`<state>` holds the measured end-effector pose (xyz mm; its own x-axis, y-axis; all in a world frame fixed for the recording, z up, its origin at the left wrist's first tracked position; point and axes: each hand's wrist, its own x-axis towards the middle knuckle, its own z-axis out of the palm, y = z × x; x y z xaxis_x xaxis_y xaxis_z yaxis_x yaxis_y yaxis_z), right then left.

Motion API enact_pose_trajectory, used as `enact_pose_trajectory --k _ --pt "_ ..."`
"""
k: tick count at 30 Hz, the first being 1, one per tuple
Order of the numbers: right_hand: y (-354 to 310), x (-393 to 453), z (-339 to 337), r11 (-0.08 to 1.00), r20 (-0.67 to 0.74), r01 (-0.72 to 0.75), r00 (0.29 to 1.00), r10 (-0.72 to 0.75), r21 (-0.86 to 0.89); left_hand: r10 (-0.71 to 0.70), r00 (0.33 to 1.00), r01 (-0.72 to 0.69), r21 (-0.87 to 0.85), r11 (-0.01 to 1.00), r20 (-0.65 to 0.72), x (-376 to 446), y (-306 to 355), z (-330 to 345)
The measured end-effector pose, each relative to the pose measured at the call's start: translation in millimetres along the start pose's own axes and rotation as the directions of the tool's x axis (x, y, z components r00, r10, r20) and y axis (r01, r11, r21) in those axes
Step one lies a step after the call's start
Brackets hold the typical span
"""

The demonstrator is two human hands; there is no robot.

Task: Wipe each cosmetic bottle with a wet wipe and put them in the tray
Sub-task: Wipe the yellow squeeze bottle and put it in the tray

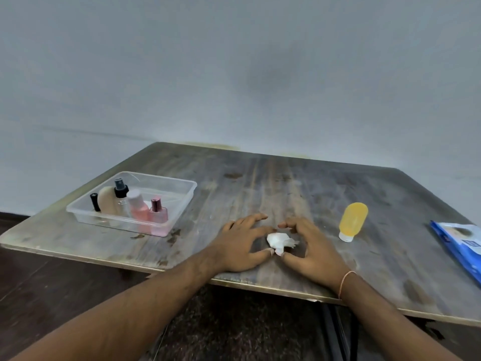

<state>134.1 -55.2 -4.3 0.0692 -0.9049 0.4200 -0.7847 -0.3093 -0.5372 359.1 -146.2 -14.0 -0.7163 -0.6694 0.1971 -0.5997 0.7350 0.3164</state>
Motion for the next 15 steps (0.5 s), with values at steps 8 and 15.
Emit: enact_pose_trajectory --k 8,15 --pt "12.1 6.6 8.7 0.995 -0.02 -0.094 0.995 0.095 0.013 0.012 0.998 -0.015 -0.05 0.999 -0.06 3.9 -2.7 3.0" --pt "5.0 -2.4 -1.5 0.874 -0.073 -0.249 0.95 0.305 0.417 0.091 0.99 -0.095 -0.039 0.995 -0.105 0.7 1.0 3.7"
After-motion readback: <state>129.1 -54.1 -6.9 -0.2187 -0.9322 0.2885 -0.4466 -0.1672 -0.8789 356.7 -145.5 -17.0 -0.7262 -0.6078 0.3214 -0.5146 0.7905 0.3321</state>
